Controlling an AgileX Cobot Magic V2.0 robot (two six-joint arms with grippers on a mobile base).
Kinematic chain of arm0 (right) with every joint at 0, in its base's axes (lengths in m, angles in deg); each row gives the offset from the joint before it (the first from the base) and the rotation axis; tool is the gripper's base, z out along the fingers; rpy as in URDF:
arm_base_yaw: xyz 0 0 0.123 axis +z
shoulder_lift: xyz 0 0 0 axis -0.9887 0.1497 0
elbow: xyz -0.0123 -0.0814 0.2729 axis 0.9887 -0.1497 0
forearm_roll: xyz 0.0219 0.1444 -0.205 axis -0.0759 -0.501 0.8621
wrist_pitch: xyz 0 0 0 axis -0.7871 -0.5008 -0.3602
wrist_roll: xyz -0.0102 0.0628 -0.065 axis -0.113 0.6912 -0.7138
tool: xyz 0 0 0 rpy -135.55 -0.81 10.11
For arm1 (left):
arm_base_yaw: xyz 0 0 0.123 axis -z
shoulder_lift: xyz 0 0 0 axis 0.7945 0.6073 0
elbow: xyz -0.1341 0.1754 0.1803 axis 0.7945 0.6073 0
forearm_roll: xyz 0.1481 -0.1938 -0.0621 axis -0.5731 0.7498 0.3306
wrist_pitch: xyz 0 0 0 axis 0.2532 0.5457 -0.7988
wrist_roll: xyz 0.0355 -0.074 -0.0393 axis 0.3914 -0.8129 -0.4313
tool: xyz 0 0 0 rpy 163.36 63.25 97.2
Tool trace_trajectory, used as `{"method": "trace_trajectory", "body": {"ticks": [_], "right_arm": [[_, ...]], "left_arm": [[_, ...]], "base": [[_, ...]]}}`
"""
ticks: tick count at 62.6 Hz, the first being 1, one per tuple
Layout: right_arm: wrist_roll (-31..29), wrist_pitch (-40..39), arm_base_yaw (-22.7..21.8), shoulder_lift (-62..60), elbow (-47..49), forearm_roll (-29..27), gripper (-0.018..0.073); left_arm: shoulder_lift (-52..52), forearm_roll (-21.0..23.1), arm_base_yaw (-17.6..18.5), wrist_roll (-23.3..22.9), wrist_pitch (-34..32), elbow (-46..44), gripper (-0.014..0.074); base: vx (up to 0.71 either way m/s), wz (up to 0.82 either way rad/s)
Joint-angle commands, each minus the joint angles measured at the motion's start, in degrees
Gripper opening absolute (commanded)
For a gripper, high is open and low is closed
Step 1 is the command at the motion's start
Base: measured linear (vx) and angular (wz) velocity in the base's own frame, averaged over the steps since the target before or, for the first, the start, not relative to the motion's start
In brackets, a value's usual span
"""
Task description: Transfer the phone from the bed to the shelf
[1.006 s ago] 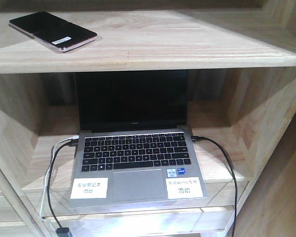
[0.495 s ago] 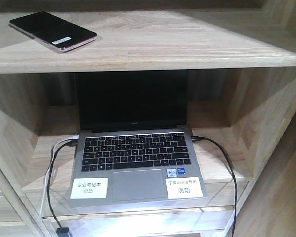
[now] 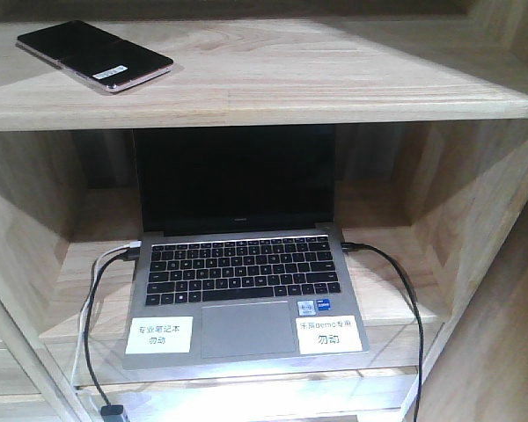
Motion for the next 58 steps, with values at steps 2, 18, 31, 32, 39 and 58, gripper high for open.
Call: {"method": "trace_trajectory", "body": {"ticks": [2, 18, 31, 32, 39, 58], "right_arm": [[0.07, -4.79, -0.39, -0.67, -0.25, 0.98, -0.0005], [0.07, -4.79, -0.39, -0.67, -0.25, 0.98, -0.0005], [0.02, -4.79, -0.39, -0.67, -0.25, 0.98, -0.0005], [0.02, -4.79, -0.39, -0.67, -0.25, 0.98, -0.0005], [0.02, -4.73, -0.39, -0.67, -0.25, 0.98, -0.0005], [0.02, -4.73, -0.39, -0.67, -0.25, 0.98, -0.0005]], "left_arm": [[-0.77, 0.52, 0.20, -0.33, -4.15, -1.22, 0.0001], [-0.77, 0.52, 0.20, -0.33, -4.15, -1.22, 0.0001], [-0.77, 0.52, 0.20, -0.33, -4.15, -1.22, 0.0001], [-0.77, 0.52, 0.20, -0.33, -4.15, -1.22, 0.0001], [-0.77, 0.52, 0.20, -0.33, -4.15, -1.22, 0.0001], [-0.77, 0.52, 0.20, -0.33, -4.15, -1.22, 0.0001]], "base": [[0.00, 0.00], [0.00, 0.00], [0.00, 0.00], [0.00, 0.00], [0.00, 0.00], [0.00, 0.00]]}}
